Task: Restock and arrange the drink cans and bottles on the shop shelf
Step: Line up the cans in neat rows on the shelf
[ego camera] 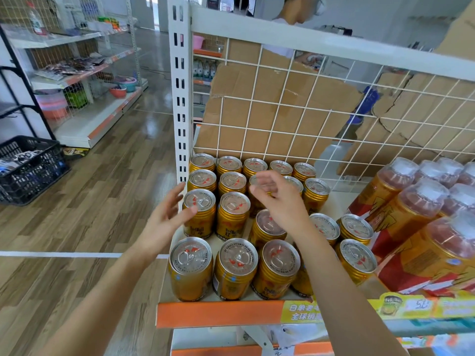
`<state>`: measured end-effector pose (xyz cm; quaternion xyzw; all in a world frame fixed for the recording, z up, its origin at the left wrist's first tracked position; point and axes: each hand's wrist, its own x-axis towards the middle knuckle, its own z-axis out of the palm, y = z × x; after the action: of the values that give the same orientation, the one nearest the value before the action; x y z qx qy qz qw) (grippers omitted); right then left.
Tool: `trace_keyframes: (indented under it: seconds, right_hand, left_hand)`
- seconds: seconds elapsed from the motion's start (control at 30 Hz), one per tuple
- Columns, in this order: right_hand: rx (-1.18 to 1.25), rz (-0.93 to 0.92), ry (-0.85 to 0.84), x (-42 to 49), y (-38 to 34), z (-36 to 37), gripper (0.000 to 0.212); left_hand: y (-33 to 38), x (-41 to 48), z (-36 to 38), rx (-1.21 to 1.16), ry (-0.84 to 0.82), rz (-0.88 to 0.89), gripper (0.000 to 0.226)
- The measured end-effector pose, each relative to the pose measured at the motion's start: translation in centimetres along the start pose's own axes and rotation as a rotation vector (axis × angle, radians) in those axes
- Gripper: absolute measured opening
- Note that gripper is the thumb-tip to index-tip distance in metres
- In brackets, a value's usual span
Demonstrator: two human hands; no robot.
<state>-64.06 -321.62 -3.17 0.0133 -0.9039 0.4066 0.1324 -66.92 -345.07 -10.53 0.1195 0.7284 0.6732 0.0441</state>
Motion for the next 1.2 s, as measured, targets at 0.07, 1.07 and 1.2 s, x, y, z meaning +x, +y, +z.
trace_keyframes:
  seconds: [0.07,1.07,1.2]
  right_hand:
    - [-0.054,-0.001,0.029,-0.4,0.4,-2.0,0.033]
    - [-0.456,0.012,-0.233,-0.9,5.5,-8.0,0.05]
    - [-0.405,0.005,-0.215,0.3,5.5,-7.3,0.049]
  left_hand:
    - [2.2,0.2,0.6,0.062,0.017,0.079,0.071]
    - [8.6,6.5,12.1,0.977,-0.676,0.28,0.053]
    - [8.3,6.8,12.2,0.986,-0.614,0.317,0.051]
